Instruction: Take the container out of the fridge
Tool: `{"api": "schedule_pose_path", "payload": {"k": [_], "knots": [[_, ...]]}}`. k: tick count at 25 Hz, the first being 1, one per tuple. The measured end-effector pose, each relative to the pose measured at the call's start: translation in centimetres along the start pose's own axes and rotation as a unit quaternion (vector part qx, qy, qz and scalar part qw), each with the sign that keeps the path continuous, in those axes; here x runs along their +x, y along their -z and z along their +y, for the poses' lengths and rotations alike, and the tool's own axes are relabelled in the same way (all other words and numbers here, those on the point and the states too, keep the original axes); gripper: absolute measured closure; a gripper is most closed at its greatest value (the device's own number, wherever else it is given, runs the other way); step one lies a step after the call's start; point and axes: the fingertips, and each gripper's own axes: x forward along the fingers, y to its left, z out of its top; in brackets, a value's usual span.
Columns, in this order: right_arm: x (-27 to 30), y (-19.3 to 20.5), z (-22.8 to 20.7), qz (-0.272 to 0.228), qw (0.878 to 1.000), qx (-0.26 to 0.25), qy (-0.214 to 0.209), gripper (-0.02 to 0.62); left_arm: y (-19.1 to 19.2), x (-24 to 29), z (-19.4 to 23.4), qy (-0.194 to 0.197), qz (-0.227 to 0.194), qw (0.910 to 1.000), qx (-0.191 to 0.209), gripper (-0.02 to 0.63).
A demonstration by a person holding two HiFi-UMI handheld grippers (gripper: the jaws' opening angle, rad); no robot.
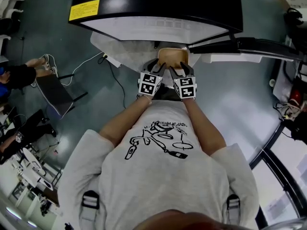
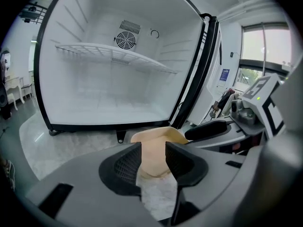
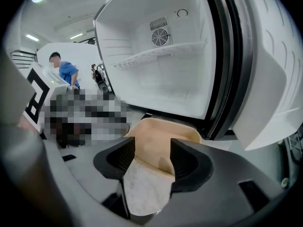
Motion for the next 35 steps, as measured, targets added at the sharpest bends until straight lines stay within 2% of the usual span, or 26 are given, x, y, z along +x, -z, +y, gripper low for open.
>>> {"api": "schedule_pose_path", "payload": {"k": [14, 26, 35], "knots": [[-2.5, -5.3, 0.5, -0.055, 0.998, -0.015, -0.013, 0.413, -5.3, -2.9, -0.1, 0.012, -0.053, 0.9985, 0.004, 0.443], [-5.8, -10.3, 2.1, -0.104, 0.994, -0.031, -0.032, 0.456, -10.2, -6.4, -0.8, 0.025, -0.108, 0.9937, 0.019, 0.492], [-10.0, -15.1, 3.8, -0.149, 0.986, -0.045, -0.053, 0.484, -14.7, -10.3, -2.5, 0.047, -0.153, 0.9862, 0.043, 0.535]]}}
